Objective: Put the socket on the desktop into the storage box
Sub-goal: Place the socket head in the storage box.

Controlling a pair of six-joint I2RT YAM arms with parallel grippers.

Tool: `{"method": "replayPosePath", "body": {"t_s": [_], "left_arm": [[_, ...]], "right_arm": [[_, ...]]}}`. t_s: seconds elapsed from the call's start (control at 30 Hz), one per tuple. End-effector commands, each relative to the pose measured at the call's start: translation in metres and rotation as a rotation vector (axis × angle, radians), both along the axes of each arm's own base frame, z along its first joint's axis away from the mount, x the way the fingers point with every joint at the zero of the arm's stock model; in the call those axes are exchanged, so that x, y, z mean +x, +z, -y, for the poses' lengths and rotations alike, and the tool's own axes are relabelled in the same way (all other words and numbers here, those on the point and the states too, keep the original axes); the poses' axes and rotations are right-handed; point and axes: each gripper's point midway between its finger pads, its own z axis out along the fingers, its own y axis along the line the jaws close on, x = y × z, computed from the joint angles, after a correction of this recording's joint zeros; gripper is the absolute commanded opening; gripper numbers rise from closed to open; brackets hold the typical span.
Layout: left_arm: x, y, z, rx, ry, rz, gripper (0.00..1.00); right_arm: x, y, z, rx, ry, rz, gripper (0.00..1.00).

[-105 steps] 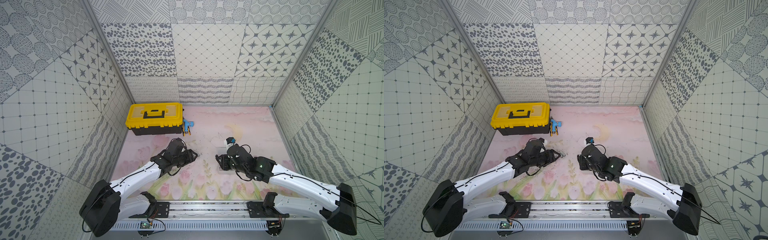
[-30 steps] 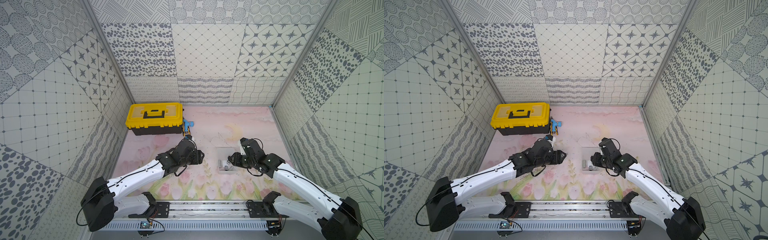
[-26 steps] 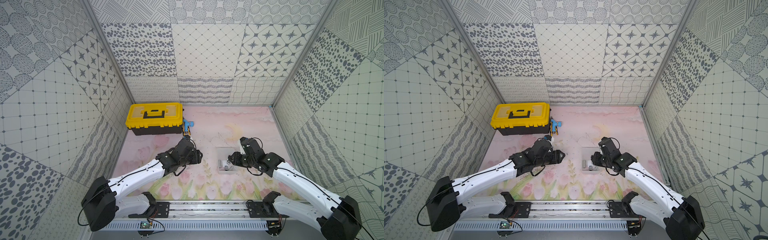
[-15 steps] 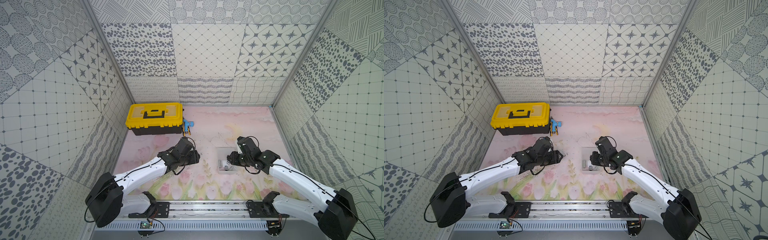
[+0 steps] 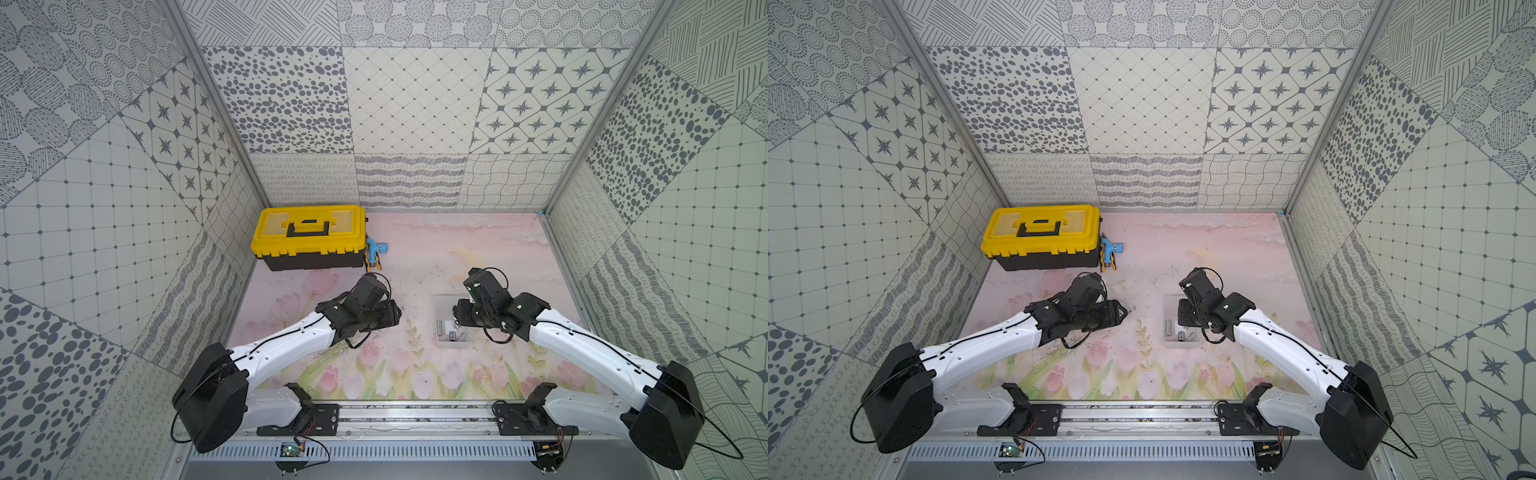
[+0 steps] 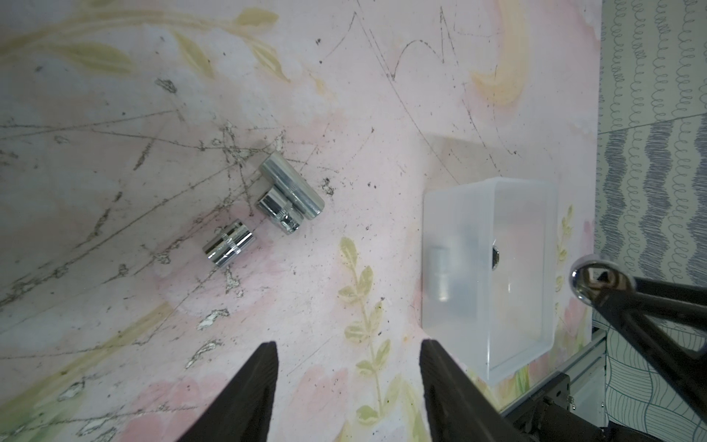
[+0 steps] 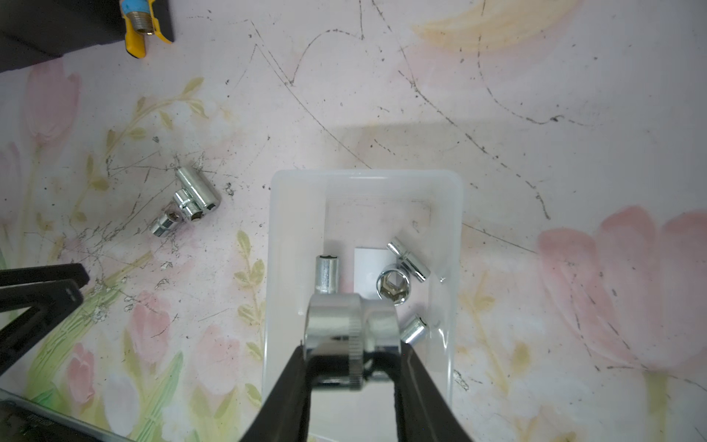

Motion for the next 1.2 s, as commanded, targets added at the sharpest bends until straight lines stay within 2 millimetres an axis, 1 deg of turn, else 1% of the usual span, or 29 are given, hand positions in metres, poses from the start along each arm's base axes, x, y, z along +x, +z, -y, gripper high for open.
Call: {"method": "replayPosePath", "body": {"t_s": [0.0,0.13,0.33,0.57,0.7,0.83,0.87,0.9,0.97,1.0,1.03,1.17], "left_arm": [[-0.003,0.000,-0.004,-0.006,0.003,-0.004,0.64],[-0.006,-0.003,-0.009,0.000,0.012,-0.008,0.64],[-0.005,-0.003,-0.014,0.004,0.023,-0.001,0.64],[-0.006,-0.009,-0.016,0.016,0.029,-0.012,0.63],[-0.006,-0.009,-0.018,0.015,0.029,-0.010,0.63],[-0.006,-0.010,-0.019,0.016,0.030,-0.011,0.63],[-0.006,-0.010,-0.019,0.016,0.029,-0.011,0.63],[-0.006,-0.011,-0.019,0.016,0.030,-0.012,0.63],[-0.006,-0.010,-0.019,0.014,0.031,-0.011,0.64],[-0.007,-0.011,-0.019,0.017,0.030,-0.014,0.65],[-0.006,-0.010,-0.020,0.018,0.033,-0.013,0.64],[-0.007,-0.012,-0.021,0.019,0.036,-0.010,0.65]], "right_arm": [[0.011,0.012,-0.004,-0.008,0.003,0.052,0.00],[0.013,0.012,-0.003,-0.019,0.001,0.058,0.00],[0.014,0.011,-0.004,-0.030,0.002,0.057,0.00],[0.015,0.005,-0.006,-0.036,0.010,0.042,0.00],[0.015,0.002,-0.006,-0.037,0.006,0.036,0.00],[0.017,0.002,-0.007,-0.045,0.005,0.042,0.00],[0.018,0.003,-0.006,-0.045,0.003,0.045,0.03],[0.019,0.005,-0.007,-0.041,0.003,0.048,0.11],[0.018,0.009,-0.008,-0.033,0.002,0.054,0.29],[0.018,0.012,-0.009,-0.029,0.003,0.059,0.36],[0.017,0.015,-0.009,-0.028,0.005,0.067,0.41],[0.014,0.025,-0.012,-0.044,0.014,0.087,0.52]]}}
